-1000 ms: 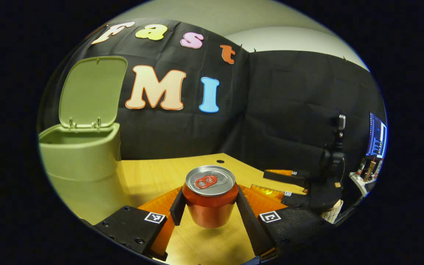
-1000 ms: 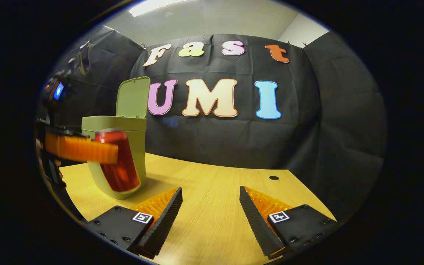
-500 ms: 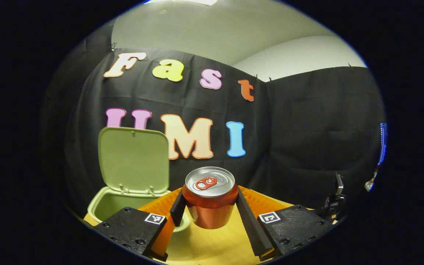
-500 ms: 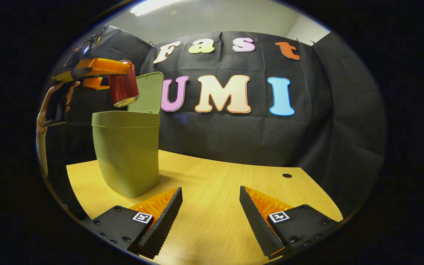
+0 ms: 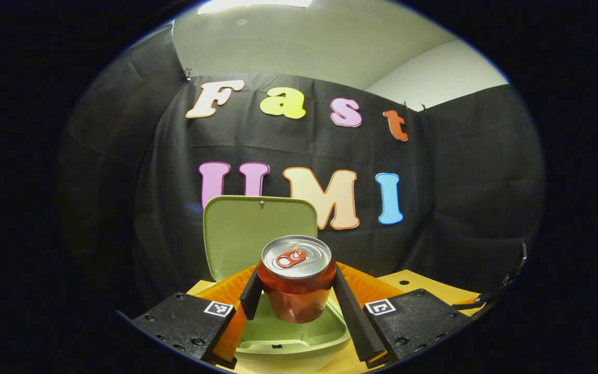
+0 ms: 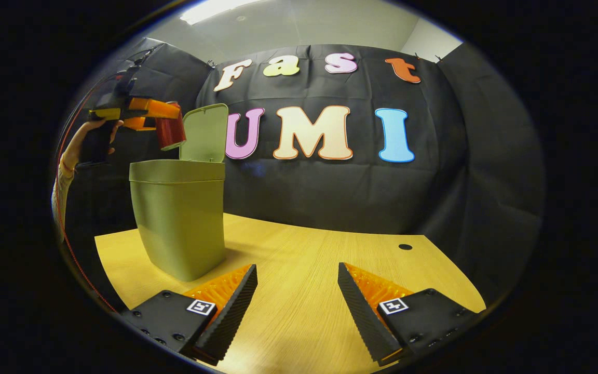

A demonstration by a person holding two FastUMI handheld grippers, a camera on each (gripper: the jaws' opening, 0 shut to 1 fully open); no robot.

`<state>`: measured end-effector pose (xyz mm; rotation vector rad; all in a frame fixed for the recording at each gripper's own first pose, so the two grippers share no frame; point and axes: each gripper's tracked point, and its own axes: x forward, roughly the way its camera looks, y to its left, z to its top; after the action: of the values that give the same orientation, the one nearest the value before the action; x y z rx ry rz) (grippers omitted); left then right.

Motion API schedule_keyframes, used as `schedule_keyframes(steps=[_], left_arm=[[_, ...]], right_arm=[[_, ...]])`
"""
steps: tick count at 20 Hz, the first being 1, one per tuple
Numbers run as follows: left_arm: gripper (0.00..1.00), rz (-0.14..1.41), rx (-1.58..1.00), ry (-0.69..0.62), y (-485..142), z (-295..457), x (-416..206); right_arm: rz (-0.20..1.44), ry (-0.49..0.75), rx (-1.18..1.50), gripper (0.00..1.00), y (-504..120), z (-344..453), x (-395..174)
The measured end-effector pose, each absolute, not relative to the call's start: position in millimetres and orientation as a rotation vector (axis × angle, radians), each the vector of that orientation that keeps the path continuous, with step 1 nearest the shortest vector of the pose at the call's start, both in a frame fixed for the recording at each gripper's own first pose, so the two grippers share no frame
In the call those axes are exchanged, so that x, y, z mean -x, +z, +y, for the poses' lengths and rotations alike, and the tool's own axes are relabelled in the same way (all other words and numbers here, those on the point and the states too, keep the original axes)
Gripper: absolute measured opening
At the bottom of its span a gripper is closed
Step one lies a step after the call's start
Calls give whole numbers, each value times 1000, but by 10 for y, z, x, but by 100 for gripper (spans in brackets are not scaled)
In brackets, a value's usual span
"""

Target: Press the lid of the desktop garbage bin to open it, pick up the crumpled paper on the desktop and throw it into the bin, then pick up the pop can on the desktop and drop it into the bin, and finally close the garbage bin lid.

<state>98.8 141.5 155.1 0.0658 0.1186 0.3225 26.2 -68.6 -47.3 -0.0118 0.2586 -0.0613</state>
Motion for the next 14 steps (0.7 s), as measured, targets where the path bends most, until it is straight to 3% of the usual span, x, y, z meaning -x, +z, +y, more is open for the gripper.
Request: schedule_keyframes(steps=[10,14], left_arm=[[78,200,-49,377,1238,1673,-1019],[89,177,-90,389,1364,1682,-1032]], right_arm=[[255,-60,14,98,-494,-692,-273],[257,-49,9,98,-506,-640,-291]])
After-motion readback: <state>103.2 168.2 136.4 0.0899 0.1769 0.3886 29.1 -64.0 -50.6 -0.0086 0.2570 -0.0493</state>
